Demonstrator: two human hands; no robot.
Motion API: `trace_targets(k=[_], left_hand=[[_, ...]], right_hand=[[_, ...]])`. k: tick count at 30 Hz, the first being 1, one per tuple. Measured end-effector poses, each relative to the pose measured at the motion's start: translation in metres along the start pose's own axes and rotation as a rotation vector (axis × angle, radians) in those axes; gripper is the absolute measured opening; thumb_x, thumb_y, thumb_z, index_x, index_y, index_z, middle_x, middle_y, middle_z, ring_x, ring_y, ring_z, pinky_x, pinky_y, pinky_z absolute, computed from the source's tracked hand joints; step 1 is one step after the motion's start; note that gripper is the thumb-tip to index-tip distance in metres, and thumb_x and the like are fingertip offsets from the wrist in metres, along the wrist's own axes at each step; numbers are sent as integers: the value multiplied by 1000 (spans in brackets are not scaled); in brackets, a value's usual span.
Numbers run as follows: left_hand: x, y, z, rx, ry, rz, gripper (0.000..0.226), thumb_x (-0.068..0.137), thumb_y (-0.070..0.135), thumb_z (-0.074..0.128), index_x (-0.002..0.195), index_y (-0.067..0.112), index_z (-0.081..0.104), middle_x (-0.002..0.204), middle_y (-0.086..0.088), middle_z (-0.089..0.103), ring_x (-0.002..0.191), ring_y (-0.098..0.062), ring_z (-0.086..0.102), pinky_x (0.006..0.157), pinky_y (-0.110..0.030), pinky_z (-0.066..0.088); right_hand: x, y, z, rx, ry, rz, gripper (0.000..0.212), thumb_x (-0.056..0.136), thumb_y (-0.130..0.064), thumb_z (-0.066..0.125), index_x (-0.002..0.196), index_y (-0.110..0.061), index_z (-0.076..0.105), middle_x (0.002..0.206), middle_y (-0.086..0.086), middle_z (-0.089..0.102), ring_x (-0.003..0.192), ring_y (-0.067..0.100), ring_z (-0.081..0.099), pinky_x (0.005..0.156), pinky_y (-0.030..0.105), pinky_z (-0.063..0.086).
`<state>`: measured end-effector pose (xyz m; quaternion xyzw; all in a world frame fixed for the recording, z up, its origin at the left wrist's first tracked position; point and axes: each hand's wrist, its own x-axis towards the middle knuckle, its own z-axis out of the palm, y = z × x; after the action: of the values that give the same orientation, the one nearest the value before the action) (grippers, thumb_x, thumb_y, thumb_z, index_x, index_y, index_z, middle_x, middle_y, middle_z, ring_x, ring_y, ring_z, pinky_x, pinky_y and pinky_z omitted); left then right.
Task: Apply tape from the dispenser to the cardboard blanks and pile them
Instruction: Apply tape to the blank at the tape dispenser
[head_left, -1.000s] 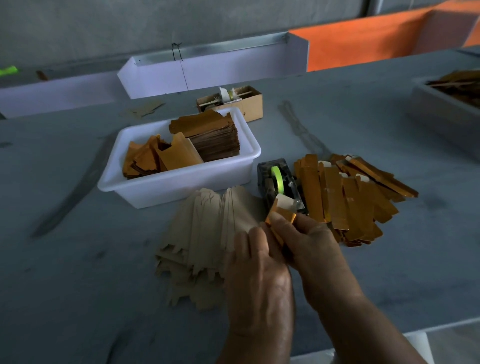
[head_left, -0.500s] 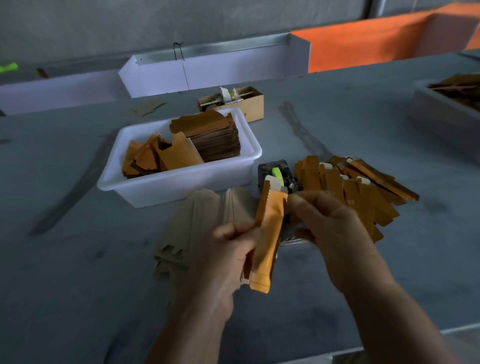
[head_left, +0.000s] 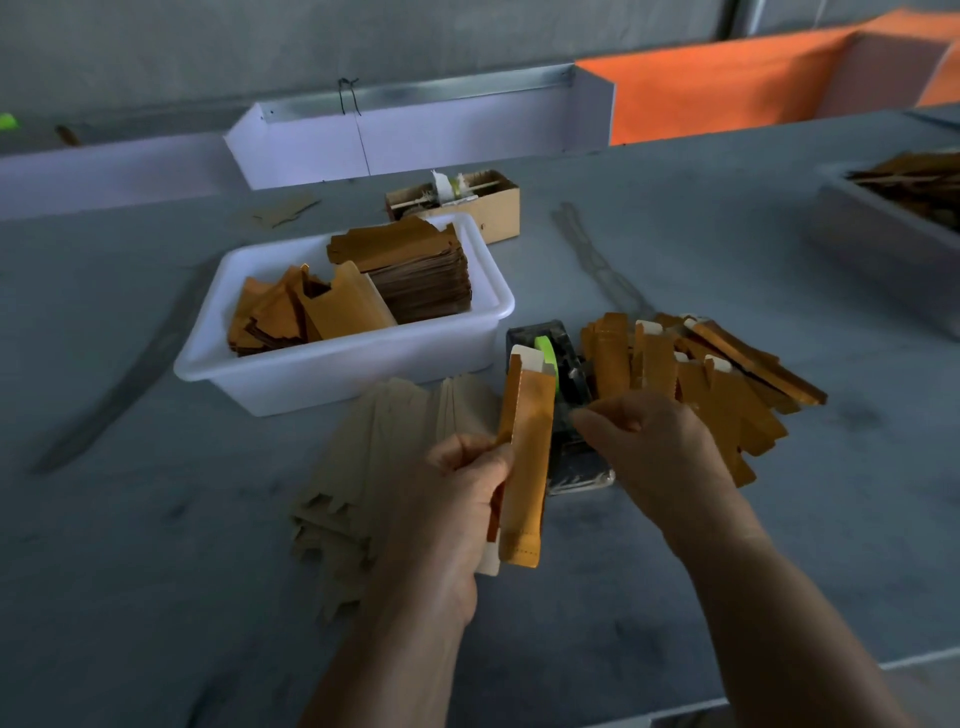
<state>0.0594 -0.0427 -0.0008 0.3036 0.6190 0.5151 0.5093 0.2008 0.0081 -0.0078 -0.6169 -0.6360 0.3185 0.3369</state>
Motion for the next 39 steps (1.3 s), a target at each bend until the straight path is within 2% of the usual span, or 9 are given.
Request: trace_targets(k=[5,7,12,16,19,23,29,34,39], left_hand=[[5,-4,4,-37,14,-25,12,87,15,64,75,16,65,67,1,67,60,-9,61,56,-23,48],[6,-5,4,-48,18,-26,15,87,14,64,72,17,65,65,0,66,59,-10,60,57,-25,48],[7,-9,1,-68,12,-32,12,87,16,64,75,17,65,63,2,66,59,-10,60,56,-24,48],[7,-10,-2,-48,1,-21,16,88,16,63,72,20,65,58,7,67,50,-2,61,49,-18,46],[7,-9,-2,-46,5,2,15,86,17,65,72,20,66,59,6,66,55,-7,61,57,-25,47],[6,-5,2,-49,-57,65,18,87,13,63,69,16,61,52,8,62,42,0,53,44,-14,41],[9,2,14,-4,-191,162,19,89,13,60,71,15,61,52,7,59,38,2,49,37,-9,35],[16,-3,17,102,-180,102,28,89,19,63,63,28,66,59,12,65,60,-2,62,58,-23,51],[19,-2,18,196,-164,119,15,90,22,62,75,24,61,73,4,65,71,-11,64,61,-25,52]], right_hand=[[4,-1,10,-58,-41,54,18,89,-33,60,80,-21,69,68,-4,63,70,14,59,84,38,50],[5,-3,11,-45,-40,73,15,89,-32,61,78,-24,67,70,-4,64,72,15,59,89,42,49],[2,-3,11,255,-53,186,8,88,-24,63,80,-27,64,78,-2,66,74,13,63,62,22,46],[-4,-5,6,535,-46,258,7,87,-28,62,85,-25,68,72,-12,67,69,-1,63,60,20,40],[-8,-3,6,321,48,138,13,87,-23,63,74,-21,65,62,-9,59,51,-7,52,49,14,39],[-16,3,17,28,134,90,14,86,-22,63,72,-20,63,106,-2,56,92,8,55,58,9,35],[-19,3,23,-12,226,22,31,85,-21,66,62,-32,49,108,-9,49,103,17,53,70,17,36],[-24,9,31,28,255,-10,17,87,-19,65,72,-23,57,115,-2,55,104,21,56,82,30,48],[-26,13,36,31,275,17,10,88,-22,62,83,-15,68,121,-2,55,107,18,55,81,24,43]])
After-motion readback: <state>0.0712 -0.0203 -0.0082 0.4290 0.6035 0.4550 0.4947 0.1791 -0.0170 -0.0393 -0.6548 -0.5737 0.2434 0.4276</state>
